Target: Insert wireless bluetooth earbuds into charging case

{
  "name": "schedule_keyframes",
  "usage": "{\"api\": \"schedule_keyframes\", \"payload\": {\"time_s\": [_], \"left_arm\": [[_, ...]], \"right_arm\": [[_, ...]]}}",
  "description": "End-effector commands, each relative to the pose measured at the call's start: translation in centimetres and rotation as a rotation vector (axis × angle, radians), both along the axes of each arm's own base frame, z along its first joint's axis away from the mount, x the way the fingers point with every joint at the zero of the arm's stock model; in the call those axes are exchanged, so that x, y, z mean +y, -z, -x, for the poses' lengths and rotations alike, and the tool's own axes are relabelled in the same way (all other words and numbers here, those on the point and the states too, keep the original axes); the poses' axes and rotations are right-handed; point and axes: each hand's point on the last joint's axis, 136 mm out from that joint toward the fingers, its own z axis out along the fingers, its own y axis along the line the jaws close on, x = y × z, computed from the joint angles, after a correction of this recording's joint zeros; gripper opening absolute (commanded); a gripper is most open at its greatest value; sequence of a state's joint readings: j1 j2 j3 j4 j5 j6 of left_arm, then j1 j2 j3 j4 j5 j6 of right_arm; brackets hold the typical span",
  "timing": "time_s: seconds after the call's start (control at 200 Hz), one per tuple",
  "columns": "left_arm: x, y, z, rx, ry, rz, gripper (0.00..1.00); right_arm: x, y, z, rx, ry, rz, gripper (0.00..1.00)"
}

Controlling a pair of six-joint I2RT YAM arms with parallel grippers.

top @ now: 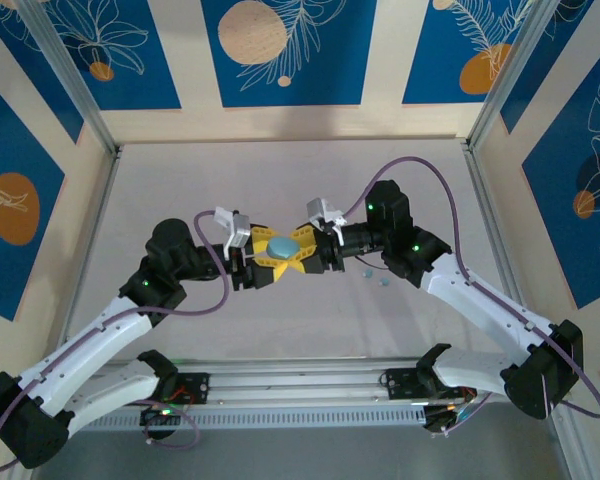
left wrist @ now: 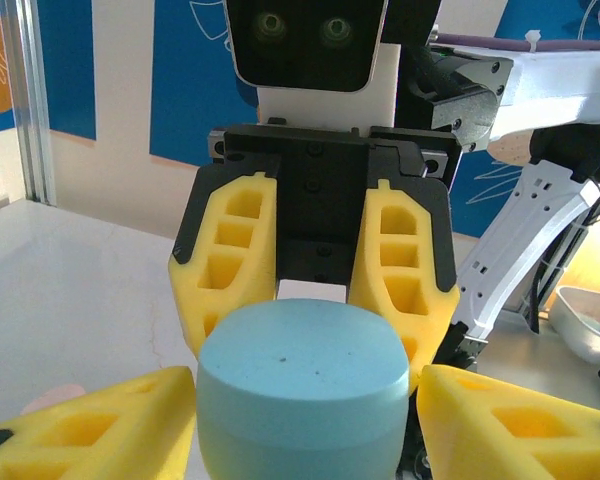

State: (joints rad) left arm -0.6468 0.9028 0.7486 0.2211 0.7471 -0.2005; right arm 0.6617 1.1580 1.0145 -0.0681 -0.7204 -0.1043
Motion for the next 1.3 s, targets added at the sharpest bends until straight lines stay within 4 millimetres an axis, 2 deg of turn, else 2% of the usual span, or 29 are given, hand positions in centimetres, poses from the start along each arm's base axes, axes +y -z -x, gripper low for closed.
{"api": "schedule_keyframes", "payload": {"time_s": [0.0, 0.225, 0.39, 0.635, 1.09, 1.296], "left_arm": [[-0.2, -2.0, 0.6, -0.061, 0.020, 0.039, 0.57], [-0.1, -1.5, 0.9, -0.069, 0.032, 0.015, 0.39], [0.3, -0.7, 1.1, -0.118, 0.013, -0.013, 0.39], [0.6, 0.1, 1.7, -0.148, 0.032, -0.047, 0.38], [0.3, 0.0, 1.3, -0.119, 0.025, -0.035, 0.35], [0.3, -0.2, 1.5, -0.113, 0.035, -0.027, 0.35]], "right_arm": [[0.2, -0.3, 0.1, -0.023, -0.008, -0.003, 0.24], [0.1, -0.4, 0.2, -0.016, -0.005, -0.002, 0.27], [-0.4, -0.9, -0.5, 0.071, 0.032, -0.003, 0.36], [-1.1, -1.6, -0.9, 0.197, 0.043, -0.006, 0.42], [-1.1, -2.0, -1.9, 0.208, 0.099, -0.014, 0.49], [-1.2, -1.9, -3.5, 0.205, 0.201, -0.010, 0.49]]}}
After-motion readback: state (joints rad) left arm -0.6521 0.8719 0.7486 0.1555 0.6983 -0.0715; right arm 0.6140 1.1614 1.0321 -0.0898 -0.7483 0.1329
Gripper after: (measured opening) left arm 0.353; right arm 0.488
